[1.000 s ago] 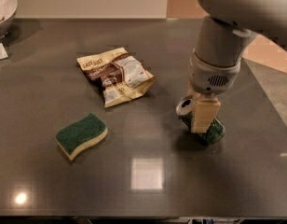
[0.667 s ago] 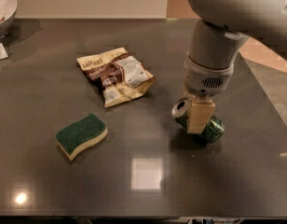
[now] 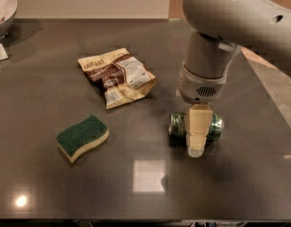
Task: Knock green can over
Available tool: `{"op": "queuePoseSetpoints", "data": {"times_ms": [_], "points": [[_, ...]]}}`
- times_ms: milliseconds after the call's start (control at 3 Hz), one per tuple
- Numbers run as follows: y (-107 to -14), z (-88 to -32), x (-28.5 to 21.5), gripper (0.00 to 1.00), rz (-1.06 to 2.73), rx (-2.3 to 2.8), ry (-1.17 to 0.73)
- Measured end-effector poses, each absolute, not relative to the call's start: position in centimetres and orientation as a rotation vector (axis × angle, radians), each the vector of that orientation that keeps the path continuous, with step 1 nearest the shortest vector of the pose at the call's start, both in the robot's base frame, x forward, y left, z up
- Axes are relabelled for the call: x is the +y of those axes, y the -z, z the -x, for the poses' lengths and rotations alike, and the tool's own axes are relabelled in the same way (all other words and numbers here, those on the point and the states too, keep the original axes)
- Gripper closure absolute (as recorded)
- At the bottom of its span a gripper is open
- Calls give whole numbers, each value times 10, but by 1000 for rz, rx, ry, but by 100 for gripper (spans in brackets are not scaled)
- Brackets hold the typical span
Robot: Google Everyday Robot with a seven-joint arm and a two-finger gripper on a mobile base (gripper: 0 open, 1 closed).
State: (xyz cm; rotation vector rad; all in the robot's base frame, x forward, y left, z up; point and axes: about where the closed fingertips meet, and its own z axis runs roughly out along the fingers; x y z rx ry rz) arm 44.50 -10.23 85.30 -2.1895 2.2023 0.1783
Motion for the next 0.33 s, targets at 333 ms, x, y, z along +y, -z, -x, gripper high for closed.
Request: {"op": "queuePoseSetpoints", "data": {"times_ms": [333], "points": [[-853, -445, -102, 0, 2189, 2202, -178]]}}
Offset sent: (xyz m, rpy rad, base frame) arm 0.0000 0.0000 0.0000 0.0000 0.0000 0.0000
